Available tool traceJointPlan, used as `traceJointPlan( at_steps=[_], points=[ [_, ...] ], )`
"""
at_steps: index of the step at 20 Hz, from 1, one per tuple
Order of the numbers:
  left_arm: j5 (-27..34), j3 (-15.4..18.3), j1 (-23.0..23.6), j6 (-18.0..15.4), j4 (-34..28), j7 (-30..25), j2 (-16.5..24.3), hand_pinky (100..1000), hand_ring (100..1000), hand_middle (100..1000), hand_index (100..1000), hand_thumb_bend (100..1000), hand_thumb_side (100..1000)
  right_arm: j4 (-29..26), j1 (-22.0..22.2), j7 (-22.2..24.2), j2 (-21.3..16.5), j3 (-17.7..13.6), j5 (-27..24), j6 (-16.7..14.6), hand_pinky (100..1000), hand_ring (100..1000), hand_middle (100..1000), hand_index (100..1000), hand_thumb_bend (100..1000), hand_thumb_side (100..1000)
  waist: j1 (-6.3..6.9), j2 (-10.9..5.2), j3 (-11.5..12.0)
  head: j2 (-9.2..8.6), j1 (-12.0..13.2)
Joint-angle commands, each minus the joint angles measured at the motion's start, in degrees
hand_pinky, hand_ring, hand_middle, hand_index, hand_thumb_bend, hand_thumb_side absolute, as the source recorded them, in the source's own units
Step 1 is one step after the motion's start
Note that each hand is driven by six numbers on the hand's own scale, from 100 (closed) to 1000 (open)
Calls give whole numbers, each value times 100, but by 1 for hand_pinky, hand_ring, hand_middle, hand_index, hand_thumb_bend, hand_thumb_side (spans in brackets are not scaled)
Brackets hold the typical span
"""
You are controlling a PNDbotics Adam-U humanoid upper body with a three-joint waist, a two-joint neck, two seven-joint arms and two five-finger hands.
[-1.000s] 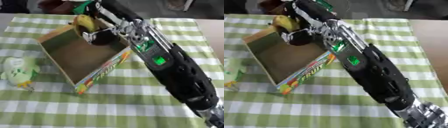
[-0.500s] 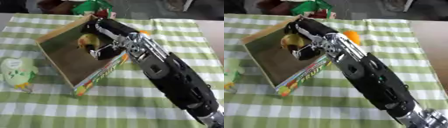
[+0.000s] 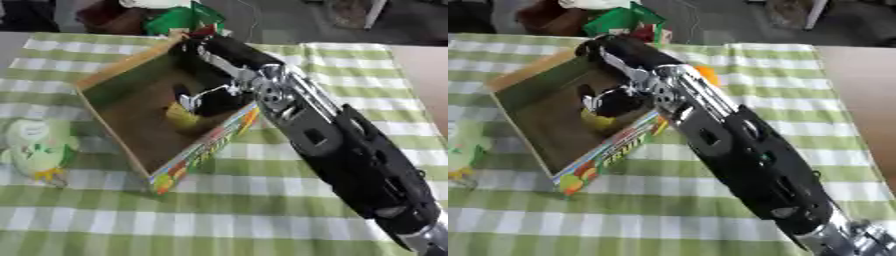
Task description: Pick up objects on the table and place them in the box.
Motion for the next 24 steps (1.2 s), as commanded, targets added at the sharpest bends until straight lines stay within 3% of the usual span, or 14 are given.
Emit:
traceJointPlan(
  at_steps=[1, 11, 12, 15, 24],
  points=[
    [19, 51, -27, 9, -99, 10, 96, 463, 621, 654, 740, 100, 804, -168, -58, -72, -128, -132, -28, 49, 841, 928, 780, 920, 143, 473, 42, -158, 0, -39, 13],
    [8, 68, -7, 5, -99, 34, 105, 464, 621, 654, 740, 100, 804, -369, 66, -375, -406, -438, -251, 240, 840, 927, 776, 918, 137, 487, 41, -165, -28, -22, 5],
    [1, 81, 12, 4, -99, 42, 118, 464, 621, 654, 740, 100, 801, -338, 79, -399, -443, -473, -235, 265, 837, 931, 787, 919, 212, 591, 38, -180, -60, 2, 56],
    [-18, 92, 36, -9, -99, 66, 139, 464, 621, 654, 740, 100, 801, -121, 98, -595, -768, -762, -50, 406, 835, 932, 791, 920, 215, 597, 32, -204, -56, 50, 99],
    [8, 78, 85, -5, -99, 71, 87, 466, 622, 654, 740, 100, 798, 350, 537, -698, -1254, -940, 4, 367, 831, 931, 798, 919, 192, 556, 129, -323, -29, 382, 219]
  ],
)
